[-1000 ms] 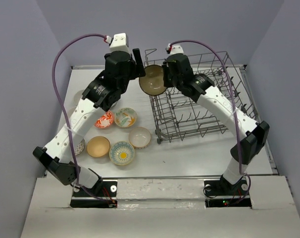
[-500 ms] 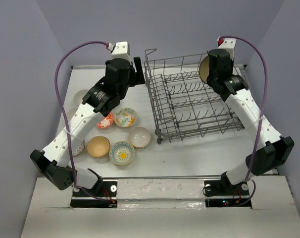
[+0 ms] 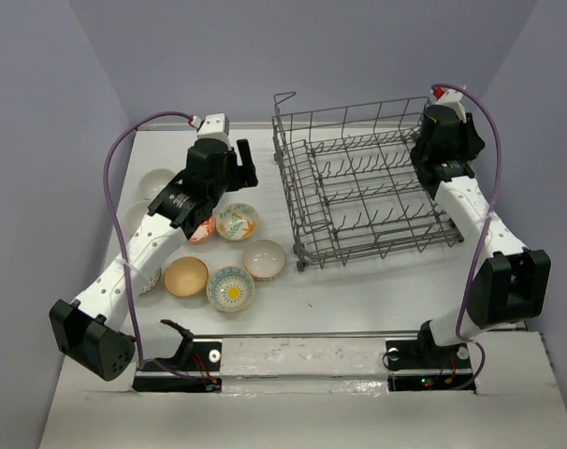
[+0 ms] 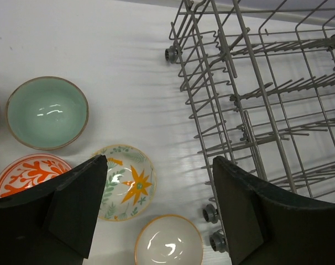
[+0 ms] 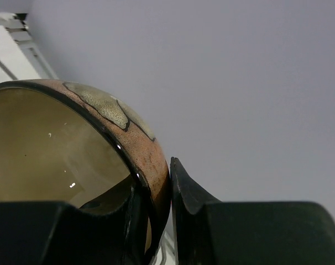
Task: Load the bowls into the dish rack
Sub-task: Insert the bowl into the dish rack.
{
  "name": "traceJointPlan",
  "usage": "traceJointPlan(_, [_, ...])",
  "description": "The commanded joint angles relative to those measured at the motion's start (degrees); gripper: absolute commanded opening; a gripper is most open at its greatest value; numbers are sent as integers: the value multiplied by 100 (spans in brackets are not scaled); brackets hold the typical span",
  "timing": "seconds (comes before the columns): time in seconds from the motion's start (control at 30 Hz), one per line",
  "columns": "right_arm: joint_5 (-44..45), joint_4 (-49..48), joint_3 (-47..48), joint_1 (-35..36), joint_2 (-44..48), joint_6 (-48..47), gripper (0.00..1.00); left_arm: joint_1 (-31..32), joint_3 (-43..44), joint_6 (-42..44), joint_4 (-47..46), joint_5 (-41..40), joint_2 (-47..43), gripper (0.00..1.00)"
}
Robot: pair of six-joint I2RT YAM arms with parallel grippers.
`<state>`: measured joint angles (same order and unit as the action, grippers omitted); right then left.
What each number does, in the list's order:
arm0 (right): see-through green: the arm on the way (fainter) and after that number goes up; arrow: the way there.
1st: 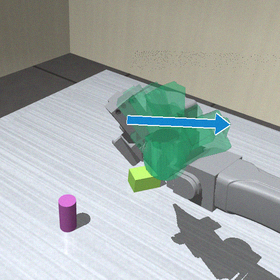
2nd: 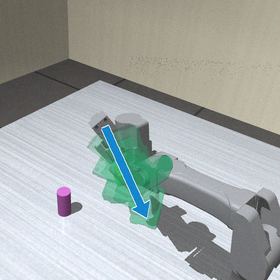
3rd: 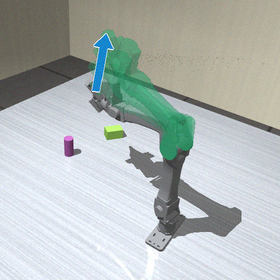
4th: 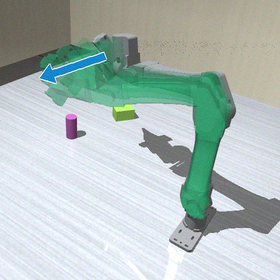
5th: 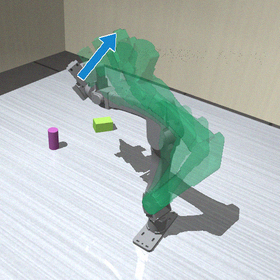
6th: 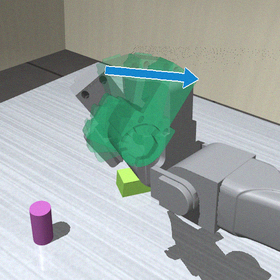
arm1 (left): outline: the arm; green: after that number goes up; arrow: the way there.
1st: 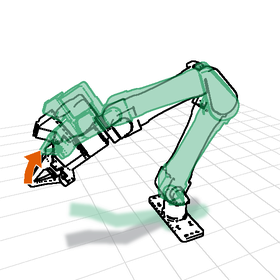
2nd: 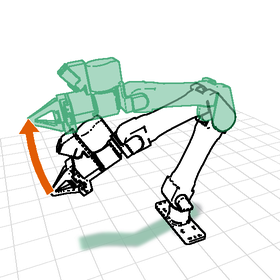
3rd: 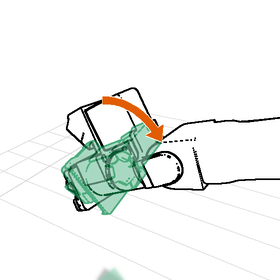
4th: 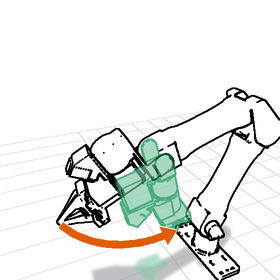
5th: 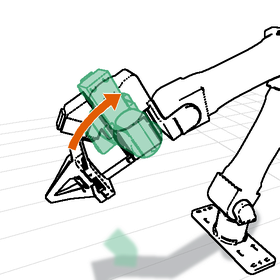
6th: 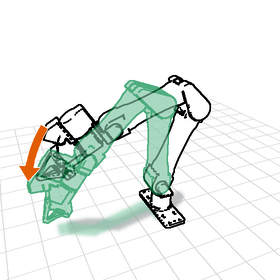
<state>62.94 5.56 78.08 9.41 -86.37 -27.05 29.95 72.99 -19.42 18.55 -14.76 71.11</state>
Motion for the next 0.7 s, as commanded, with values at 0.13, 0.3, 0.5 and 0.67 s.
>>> traceJointPlan(0.13, [-87, -2418, -828, -62, 190, -1573, 1, -16, -259, -97, -562, 527, -98, 86])
traceJointPlan(0.3, [-203, -3394, -1313, -62, 130, -2400, 1, -77, -364, -79, -642, 475, -98, 86])
traceJointPlan(0.5, [-264, -3834, -1445, -115, 50, -2902, 1, -86, -452, -97, -738, 650, 16, 86])
traceJointPlan(0.67, [-405, -4071, -1717, -115, 67, -3166, 1, -86, -488, -115, -774, 712, 87, 87])
